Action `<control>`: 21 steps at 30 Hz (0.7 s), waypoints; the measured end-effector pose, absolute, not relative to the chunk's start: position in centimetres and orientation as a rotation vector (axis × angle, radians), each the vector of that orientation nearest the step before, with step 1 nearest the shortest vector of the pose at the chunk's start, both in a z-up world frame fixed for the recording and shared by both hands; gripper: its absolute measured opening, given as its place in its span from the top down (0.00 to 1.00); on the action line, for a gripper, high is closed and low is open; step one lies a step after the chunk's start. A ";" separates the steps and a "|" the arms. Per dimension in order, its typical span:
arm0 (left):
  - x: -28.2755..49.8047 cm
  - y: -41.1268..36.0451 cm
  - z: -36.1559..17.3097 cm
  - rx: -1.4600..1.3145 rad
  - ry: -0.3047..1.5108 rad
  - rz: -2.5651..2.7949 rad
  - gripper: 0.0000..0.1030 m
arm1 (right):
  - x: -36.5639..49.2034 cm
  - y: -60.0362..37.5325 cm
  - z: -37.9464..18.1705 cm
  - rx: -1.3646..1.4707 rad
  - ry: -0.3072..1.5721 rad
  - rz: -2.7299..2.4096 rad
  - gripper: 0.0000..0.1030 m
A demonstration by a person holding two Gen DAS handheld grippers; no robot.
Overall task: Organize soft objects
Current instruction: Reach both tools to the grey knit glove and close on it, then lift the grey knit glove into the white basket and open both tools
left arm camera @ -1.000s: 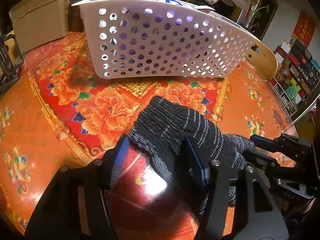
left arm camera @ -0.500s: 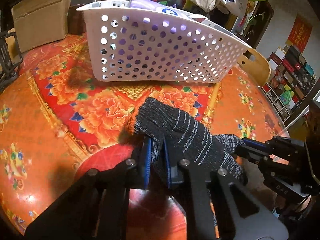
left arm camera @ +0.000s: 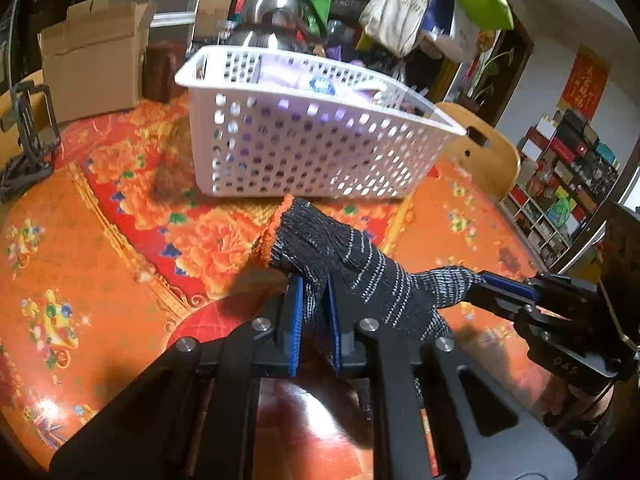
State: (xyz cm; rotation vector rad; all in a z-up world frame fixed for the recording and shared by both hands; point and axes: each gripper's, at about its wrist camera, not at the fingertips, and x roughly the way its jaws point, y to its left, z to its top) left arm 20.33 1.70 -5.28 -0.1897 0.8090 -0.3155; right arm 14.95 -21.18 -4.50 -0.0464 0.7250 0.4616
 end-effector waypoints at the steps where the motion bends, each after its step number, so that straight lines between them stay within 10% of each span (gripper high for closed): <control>1: 20.1 1.7 -4.9 -0.193 0.798 -0.318 0.90 | 14.8 -21.2 -4.3 -0.045 0.721 0.463 0.89; 21: 22.7 2.8 5.6 -0.268 0.694 -0.357 0.90 | 21.3 -22.2 7.0 -0.015 0.589 0.462 0.89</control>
